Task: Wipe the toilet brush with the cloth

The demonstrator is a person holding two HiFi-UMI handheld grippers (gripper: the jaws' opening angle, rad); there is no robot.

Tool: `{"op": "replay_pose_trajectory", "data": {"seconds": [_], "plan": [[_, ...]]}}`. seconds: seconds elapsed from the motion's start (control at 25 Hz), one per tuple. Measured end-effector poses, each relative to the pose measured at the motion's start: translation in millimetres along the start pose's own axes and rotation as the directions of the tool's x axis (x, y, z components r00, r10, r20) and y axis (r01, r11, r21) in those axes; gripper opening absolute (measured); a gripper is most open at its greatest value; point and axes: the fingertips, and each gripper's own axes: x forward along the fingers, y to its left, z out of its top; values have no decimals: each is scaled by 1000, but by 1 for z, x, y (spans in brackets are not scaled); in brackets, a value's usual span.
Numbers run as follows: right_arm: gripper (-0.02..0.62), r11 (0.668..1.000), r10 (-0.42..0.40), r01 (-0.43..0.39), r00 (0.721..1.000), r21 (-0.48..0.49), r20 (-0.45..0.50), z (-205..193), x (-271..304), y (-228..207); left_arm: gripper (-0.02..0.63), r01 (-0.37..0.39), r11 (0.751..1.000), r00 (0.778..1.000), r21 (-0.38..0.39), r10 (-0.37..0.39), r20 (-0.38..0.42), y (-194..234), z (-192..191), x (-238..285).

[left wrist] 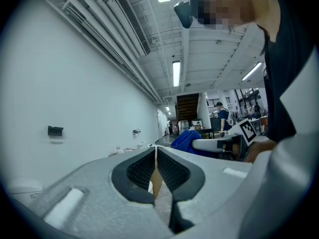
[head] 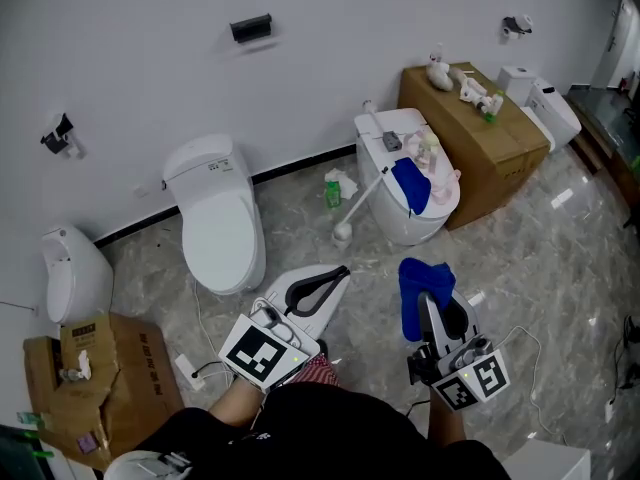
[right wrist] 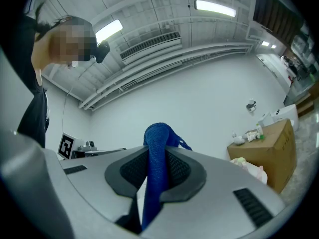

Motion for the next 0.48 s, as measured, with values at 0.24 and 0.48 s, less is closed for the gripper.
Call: {"op": "replay_pose_trajectory", "data": {"seconds": [0.24, 0.48], "plan": [[64, 1000, -16, 16, 1000, -6, -8, -4, 22, -7, 6, 6, 1000, 1000, -21, -6, -2, 25, -4, 8], [64, 999, -32, 32, 999, -12, -9, -4, 44, -7, 6, 25, 999, 1000, -24, -25, -4, 46, -6, 13]]}}
